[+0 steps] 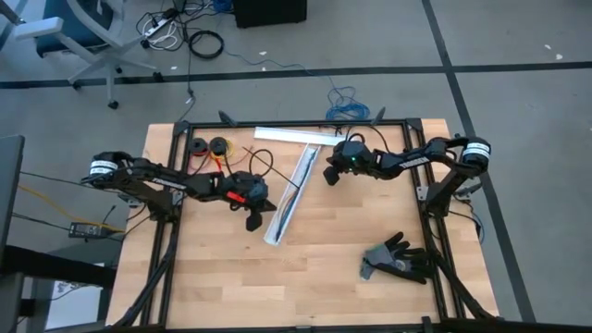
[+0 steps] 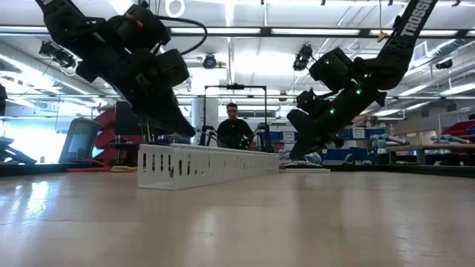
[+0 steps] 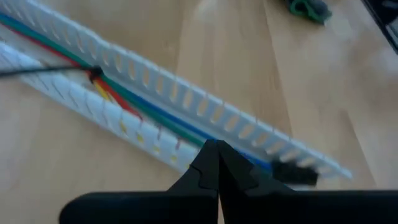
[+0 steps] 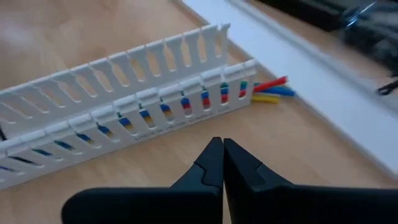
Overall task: Ziptie cables
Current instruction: Adjust the white cable duct
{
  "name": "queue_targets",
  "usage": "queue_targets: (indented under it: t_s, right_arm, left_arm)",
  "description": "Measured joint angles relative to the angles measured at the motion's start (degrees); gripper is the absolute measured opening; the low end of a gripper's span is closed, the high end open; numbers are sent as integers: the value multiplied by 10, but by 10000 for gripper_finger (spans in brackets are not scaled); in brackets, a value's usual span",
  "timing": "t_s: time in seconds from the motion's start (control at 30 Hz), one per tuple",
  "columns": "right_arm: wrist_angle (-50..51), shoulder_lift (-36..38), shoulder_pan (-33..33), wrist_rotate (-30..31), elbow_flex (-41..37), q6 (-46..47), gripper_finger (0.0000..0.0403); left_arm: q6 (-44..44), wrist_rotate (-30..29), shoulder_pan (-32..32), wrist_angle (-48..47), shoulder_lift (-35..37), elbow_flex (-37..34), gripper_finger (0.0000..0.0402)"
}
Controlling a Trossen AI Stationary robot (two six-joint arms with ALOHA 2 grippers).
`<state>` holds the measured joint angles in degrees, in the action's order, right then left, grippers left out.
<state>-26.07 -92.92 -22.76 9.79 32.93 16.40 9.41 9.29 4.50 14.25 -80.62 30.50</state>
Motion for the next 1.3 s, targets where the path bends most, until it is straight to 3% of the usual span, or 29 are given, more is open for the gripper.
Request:
queue_targets:
  t_s: [0.2, 0.37, 0.53, 0.63, 0.83, 1.17, 1.3]
  right_arm:
    - [1, -70, 25, -16, 49, 0, 0]
    - [16, -113, 48, -10, 109, -21, 0]
    - [41, -112, 47, -1, 136, -36, 0]
    - [40, -116, 36, -50, 159, -41, 0]
    - [102, -170, 27, -87, 222, -42, 0]
    - [110, -247, 58, -202, 327, -101, 0]
    - [190, -246, 61, -267, 365, -146, 0]
  left_arm:
    - [16, -19, -3, 19, -24, 8, 0]
    - [16, -78, -6, -54, -12, 26, 0]
    - [28, -75, -6, -140, -8, 36, 0]
    - [35, -53, -7, -130, -19, 36, 0]
    - [48, -6, -9, -29, -64, 39, 0]
    - [27, -3, -9, -1, -156, 114, 0]
    - [0, 1, -9, 1, -188, 159, 0]
